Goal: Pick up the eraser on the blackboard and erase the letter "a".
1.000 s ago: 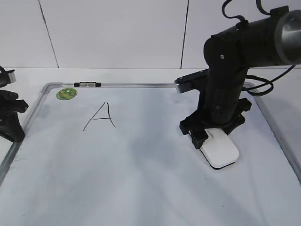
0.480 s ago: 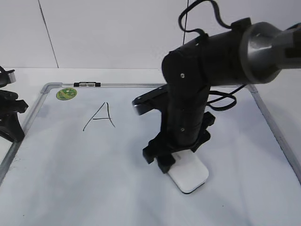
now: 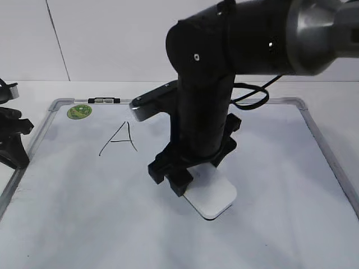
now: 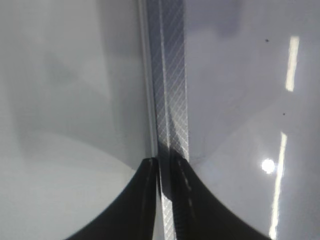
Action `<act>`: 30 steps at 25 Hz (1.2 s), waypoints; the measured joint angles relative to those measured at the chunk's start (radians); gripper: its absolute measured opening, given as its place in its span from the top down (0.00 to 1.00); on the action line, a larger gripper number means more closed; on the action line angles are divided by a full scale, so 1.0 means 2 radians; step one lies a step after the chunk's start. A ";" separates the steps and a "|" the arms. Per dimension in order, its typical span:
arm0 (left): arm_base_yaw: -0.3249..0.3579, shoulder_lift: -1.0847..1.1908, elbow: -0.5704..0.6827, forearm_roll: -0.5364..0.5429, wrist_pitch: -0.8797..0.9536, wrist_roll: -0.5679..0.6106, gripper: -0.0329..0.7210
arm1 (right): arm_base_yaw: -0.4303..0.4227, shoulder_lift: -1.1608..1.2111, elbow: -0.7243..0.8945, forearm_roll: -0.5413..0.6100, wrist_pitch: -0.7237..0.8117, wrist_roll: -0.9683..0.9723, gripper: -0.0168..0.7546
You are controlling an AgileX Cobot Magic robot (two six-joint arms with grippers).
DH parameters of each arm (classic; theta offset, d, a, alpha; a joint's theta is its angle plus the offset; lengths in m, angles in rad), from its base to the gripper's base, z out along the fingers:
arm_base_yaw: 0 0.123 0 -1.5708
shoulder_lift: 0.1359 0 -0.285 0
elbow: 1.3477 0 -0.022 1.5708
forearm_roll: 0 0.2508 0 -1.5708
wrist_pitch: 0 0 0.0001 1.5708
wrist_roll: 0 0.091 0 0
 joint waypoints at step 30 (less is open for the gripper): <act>0.000 0.000 0.000 0.001 0.000 0.000 0.86 | -0.303 -0.054 0.110 -0.041 -0.046 0.049 0.24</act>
